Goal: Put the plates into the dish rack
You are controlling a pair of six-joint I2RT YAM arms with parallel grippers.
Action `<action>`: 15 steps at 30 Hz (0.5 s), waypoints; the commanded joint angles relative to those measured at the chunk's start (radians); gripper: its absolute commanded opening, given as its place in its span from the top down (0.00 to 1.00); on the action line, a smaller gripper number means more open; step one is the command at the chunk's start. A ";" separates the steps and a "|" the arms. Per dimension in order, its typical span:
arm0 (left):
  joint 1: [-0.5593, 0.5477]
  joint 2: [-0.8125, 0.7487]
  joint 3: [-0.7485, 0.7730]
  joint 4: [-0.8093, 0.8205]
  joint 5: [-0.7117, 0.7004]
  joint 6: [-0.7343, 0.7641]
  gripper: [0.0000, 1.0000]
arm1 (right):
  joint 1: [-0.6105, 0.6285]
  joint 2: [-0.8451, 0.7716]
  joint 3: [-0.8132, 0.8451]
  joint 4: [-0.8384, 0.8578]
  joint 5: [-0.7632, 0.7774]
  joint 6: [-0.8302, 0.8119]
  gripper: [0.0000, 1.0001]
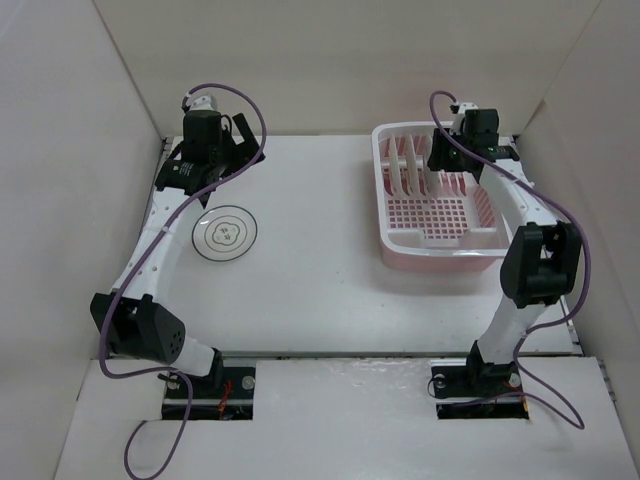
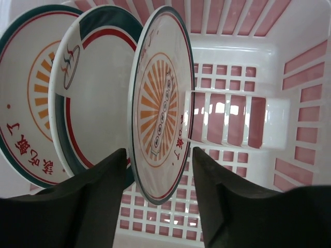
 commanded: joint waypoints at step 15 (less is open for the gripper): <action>0.202 -0.039 -0.211 -0.016 0.146 -0.172 0.00 | 0.033 -0.337 0.012 0.038 -0.073 0.108 0.00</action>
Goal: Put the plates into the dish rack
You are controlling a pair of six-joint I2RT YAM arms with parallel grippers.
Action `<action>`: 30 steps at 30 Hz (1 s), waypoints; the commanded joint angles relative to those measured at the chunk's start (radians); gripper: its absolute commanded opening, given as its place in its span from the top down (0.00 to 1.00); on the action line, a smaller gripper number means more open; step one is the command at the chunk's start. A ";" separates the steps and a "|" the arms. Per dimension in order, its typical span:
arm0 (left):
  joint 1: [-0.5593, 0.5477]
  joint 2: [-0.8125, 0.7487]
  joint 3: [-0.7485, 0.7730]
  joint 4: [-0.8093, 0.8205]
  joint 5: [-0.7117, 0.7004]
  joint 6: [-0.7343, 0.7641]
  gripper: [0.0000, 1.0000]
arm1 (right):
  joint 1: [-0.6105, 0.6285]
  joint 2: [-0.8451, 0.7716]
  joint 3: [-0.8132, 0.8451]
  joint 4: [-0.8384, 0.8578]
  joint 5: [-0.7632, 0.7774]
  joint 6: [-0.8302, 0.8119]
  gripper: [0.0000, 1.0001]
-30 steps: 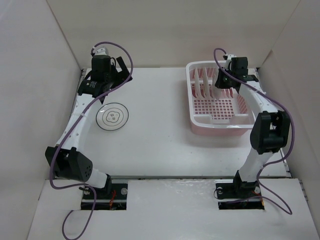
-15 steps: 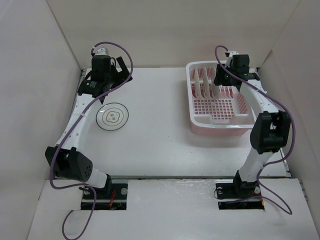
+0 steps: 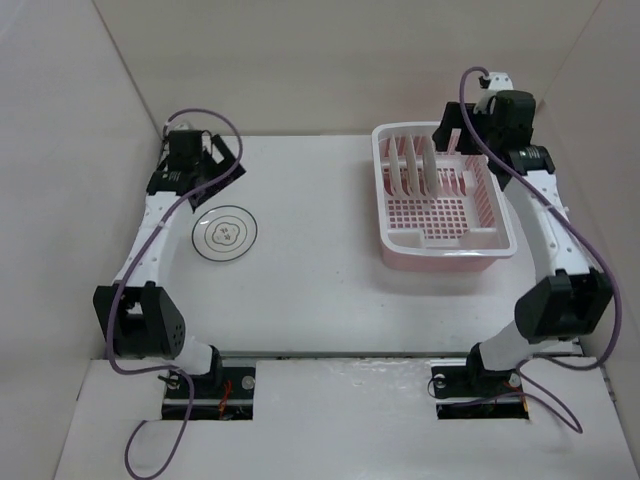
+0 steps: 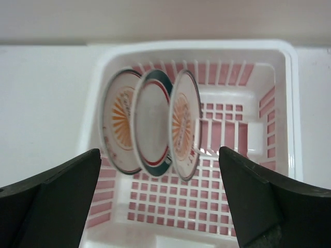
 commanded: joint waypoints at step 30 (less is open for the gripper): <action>0.213 -0.305 -0.900 0.464 0.071 -0.497 0.00 | 0.457 -0.210 0.037 0.097 -0.247 0.129 0.00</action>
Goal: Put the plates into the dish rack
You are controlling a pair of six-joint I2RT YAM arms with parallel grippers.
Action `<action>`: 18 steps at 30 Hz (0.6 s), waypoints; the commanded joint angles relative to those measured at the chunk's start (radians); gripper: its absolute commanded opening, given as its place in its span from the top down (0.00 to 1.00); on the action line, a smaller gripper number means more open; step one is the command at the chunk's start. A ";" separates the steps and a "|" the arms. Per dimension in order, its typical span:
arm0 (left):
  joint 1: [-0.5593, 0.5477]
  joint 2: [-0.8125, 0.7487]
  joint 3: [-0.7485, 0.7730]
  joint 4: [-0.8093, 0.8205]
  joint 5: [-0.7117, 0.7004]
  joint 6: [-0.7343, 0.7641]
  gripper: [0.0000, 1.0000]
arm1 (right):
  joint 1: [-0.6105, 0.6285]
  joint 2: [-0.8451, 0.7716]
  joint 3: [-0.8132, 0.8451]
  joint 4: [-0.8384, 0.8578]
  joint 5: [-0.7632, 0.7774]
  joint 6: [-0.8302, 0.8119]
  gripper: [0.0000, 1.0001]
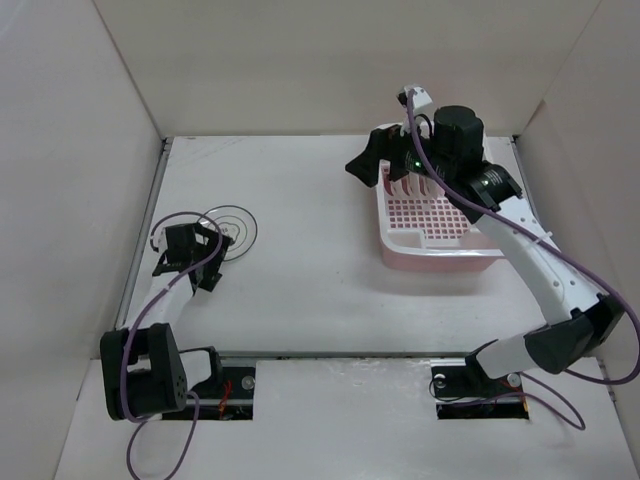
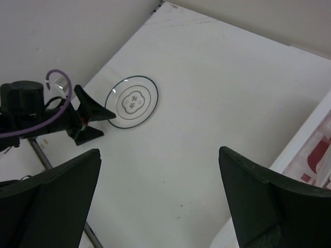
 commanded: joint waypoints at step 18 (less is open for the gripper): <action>0.022 0.209 0.054 0.081 -0.113 -0.181 0.23 | 0.037 -0.068 0.218 -0.022 0.006 -0.030 0.00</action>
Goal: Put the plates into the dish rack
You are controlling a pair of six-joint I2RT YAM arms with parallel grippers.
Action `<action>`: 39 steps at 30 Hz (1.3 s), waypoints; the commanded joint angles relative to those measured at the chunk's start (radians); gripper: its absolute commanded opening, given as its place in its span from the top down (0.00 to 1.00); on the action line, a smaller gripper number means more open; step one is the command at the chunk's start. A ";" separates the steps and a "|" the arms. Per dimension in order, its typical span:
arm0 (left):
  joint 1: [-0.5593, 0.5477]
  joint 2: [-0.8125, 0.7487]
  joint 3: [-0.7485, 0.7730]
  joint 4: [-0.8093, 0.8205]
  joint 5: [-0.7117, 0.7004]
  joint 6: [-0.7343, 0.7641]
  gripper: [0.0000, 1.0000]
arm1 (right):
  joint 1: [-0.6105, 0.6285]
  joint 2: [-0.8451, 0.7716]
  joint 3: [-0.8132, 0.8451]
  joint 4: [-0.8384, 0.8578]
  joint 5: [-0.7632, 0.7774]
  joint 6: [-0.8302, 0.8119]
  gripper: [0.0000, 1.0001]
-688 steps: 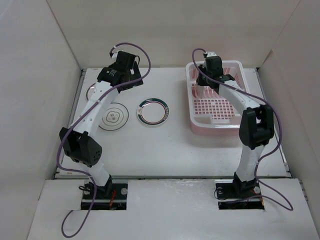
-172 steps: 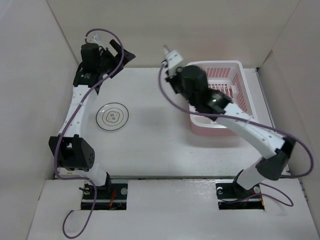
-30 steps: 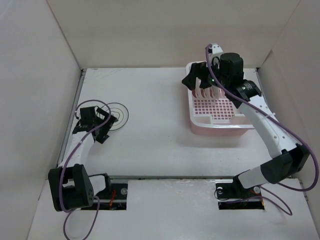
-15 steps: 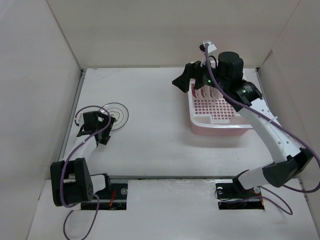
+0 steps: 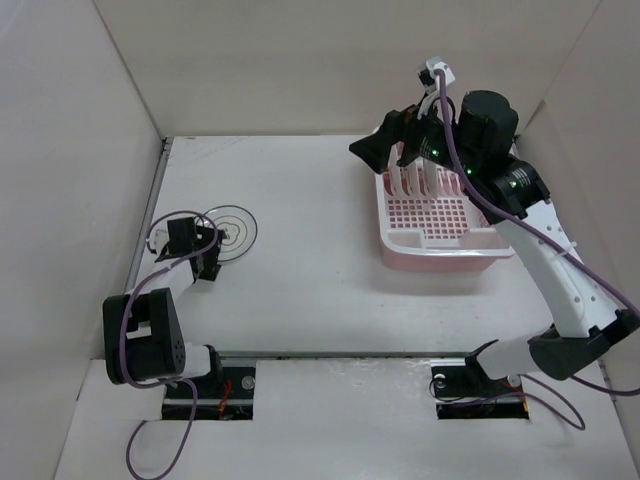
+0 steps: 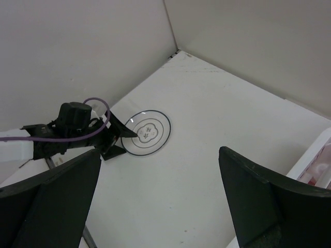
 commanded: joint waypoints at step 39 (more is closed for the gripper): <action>0.007 0.120 0.121 -0.106 -0.114 -0.056 0.60 | 0.009 -0.061 0.062 -0.019 0.026 -0.039 0.00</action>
